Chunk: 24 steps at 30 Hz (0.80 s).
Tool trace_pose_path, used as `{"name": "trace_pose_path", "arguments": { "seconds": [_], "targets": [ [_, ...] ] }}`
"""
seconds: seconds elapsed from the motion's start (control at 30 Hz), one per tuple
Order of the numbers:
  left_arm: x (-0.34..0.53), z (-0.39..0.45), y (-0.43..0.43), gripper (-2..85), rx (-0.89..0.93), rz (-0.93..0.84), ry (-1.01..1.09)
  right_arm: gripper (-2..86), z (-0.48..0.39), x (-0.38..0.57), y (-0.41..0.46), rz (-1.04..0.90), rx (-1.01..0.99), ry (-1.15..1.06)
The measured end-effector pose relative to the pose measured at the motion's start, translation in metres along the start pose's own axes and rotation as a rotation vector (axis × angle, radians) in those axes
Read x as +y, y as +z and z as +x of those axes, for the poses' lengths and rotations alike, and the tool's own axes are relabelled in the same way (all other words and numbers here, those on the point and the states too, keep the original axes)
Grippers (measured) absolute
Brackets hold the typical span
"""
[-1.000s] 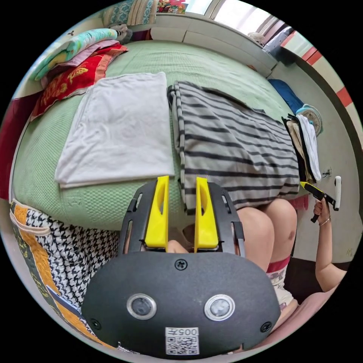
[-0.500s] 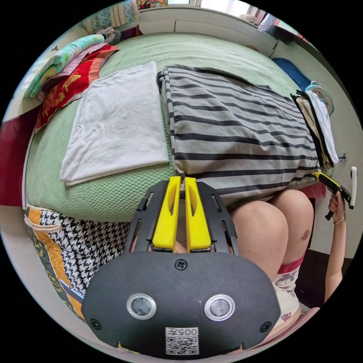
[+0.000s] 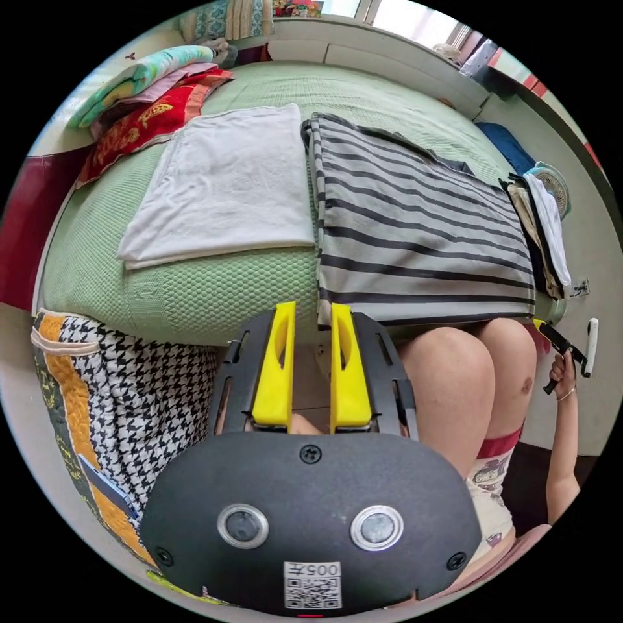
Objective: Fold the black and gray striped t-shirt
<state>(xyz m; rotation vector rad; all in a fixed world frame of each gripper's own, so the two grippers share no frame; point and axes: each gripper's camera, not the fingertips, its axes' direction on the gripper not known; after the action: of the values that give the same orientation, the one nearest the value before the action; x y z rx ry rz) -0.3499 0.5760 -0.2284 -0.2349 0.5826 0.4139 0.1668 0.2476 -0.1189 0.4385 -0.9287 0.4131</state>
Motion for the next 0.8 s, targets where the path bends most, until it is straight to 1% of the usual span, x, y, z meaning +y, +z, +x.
{"name": "trace_pose_path", "arguments": {
  "seconds": [0.1,0.17,0.23,0.3,0.4,0.43,0.5,0.57,0.6,0.67,0.77,0.8],
  "targets": [
    [0.009,0.01,-0.018,7.9,-0.074,0.029,-0.002,4.2,0.017,0.021,-0.009,0.006,0.058,-0.009],
    [0.009,0.018,-0.025,6.9,-0.159,0.034,-0.02,4.3,0.027,0.032,-0.015,0.009,0.061,-0.012],
    [0.007,0.026,-0.029,5.8,-0.141,0.041,-0.035,4.3,0.036,0.043,-0.021,0.021,0.056,-0.017],
    [0.006,0.049,-0.038,5.9,-0.12,0.084,-0.005,4.3,0.045,0.054,-0.028,0.035,0.065,-0.026],
    [0.0,0.121,-0.051,7.4,-0.112,0.133,0.144,4.1,0.053,0.068,-0.032,0.046,0.093,-0.048],
    [-0.003,0.154,-0.056,8.5,-0.084,0.151,0.202,4.1,0.054,0.07,-0.032,0.046,0.097,-0.049],
    [-0.006,0.206,-0.061,10.2,0.0,0.173,0.286,4.0,0.062,0.079,-0.032,0.046,0.093,-0.041],
    [-0.006,0.279,-0.063,11.1,0.114,0.187,0.415,4.1,0.067,0.085,-0.033,0.048,0.078,-0.028],
    [-0.005,0.297,-0.062,11.3,0.135,0.186,0.447,4.1,0.071,0.088,-0.034,0.051,0.07,-0.018],
    [0.002,0.37,-0.049,12.2,0.172,0.157,0.583,4.1,0.078,0.094,-0.038,0.06,0.064,-0.001],
    [0.013,0.444,-0.023,13.3,0.179,0.101,0.697,4.0,0.089,0.102,-0.046,0.082,0.051,0.034],
    [0.015,0.455,-0.018,13.4,0.174,0.093,0.708,4.0,0.093,0.106,-0.05,0.092,0.043,0.05]
  ]
}}
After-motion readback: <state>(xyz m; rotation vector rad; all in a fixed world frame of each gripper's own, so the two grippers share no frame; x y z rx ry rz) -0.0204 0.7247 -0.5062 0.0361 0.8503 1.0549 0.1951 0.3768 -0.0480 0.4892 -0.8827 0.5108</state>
